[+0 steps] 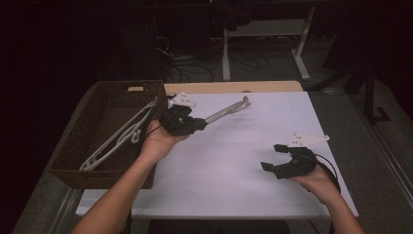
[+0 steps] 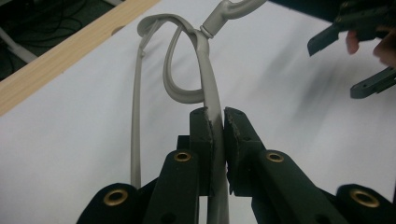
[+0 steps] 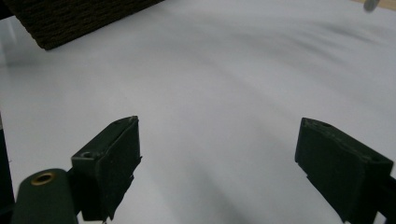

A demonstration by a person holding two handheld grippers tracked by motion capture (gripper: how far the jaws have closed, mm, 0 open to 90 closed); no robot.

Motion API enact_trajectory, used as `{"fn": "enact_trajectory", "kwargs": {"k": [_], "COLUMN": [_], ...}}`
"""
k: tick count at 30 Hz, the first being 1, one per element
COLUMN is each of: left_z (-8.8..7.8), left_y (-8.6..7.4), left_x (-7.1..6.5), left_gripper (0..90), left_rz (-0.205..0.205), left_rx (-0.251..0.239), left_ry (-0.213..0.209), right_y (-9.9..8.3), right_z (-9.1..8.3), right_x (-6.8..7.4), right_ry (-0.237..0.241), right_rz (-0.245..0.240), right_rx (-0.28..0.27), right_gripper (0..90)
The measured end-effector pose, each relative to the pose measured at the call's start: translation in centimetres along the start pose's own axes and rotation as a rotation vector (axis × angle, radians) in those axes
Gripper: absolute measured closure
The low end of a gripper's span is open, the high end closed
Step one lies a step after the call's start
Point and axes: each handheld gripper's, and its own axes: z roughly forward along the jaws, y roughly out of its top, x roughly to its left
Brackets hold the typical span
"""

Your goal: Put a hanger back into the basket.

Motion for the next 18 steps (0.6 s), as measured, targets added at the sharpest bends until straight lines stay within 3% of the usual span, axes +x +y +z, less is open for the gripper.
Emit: {"fn": "enact_trajectory", "kwargs": {"k": [4,11,14,18], "left_z": [-2.5,-7.9,-10.3,-13.3], "left_y": [-0.1,-0.8,-1.5,-3.0], "left_x": [1.4,4.1,5.3,7.0], "left_gripper": [82.8,82.8,82.8,82.7], "left_rz": [-0.013,-0.037,-0.040,-0.065], "left_rx": [-0.026,-0.074,-0.090,-0.135], "left_ry": [0.028,0.025,0.051,0.049], "right_y": [0.0,0.1,0.1,0.1], "right_z": [0.1,0.1,0.2,0.2], "right_x": [0.0,0.1,0.1,0.0], "right_ry": [0.000,-0.009,-0.014,-0.017], "right_rz": [0.000,0.002,0.001,0.005], "right_rx": [0.002,0.009,0.012,0.016], "right_gripper": [13.5,13.5,13.4,13.5]}}
